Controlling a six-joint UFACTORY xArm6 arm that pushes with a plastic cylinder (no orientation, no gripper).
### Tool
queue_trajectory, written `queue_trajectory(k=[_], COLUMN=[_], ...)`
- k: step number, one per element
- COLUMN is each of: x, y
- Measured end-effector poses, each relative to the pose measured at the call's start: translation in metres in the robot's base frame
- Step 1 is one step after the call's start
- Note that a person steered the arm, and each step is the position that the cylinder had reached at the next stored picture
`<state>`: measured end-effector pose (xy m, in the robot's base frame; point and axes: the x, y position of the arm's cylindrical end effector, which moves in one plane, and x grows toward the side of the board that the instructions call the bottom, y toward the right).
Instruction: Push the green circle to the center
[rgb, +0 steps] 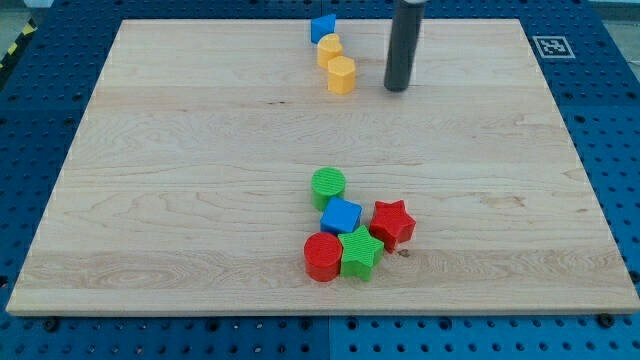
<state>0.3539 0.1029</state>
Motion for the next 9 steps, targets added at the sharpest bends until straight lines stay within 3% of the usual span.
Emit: queue_trajectory(k=[1,2,4,5,6,8,9], x=[0.046,0.052,0.072,0.129,0.204,0.214,0.187], y=[-0.001,-0.041,-0.167,-0.202,-0.191,-0.155,-0.140])
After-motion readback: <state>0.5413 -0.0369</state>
